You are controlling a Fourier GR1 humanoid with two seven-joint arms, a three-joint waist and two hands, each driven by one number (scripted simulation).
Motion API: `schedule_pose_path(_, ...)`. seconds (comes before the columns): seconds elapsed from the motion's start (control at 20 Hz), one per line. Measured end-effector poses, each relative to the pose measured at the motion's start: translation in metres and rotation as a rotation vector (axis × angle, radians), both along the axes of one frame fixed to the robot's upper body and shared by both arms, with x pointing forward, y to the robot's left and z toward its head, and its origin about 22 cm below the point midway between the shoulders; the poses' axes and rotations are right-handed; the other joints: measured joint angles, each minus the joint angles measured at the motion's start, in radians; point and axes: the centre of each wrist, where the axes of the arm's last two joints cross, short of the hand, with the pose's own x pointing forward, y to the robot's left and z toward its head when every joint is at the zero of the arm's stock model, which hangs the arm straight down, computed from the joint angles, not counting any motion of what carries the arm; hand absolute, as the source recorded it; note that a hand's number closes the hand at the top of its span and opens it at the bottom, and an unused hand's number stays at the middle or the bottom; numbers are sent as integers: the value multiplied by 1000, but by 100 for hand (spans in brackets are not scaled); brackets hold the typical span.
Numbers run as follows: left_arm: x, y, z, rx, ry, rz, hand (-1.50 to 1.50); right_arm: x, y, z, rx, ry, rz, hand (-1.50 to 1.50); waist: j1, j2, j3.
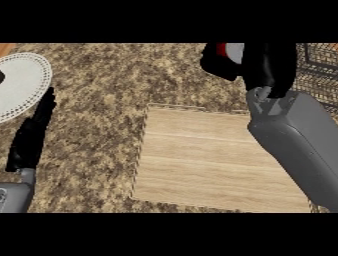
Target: Pick the can from the tray and place it in the tiered basket
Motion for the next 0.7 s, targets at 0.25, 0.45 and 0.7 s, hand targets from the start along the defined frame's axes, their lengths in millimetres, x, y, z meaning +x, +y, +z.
schedule_pose_path(0.25,3,1,3,-2,1,0,0,5,-25,38,-81,-76,-99,150,-2,0,0)
schedule_pose_path(0.45,1,7,5,0,-1,-3,0,6,-45,62,-90,-59,-119,150,1,1,0)
schedule_pose_path(0.7,1,-6,9,1,-1,-9,0,23,-71,72,-77,-25,-132,150,8,4,0)
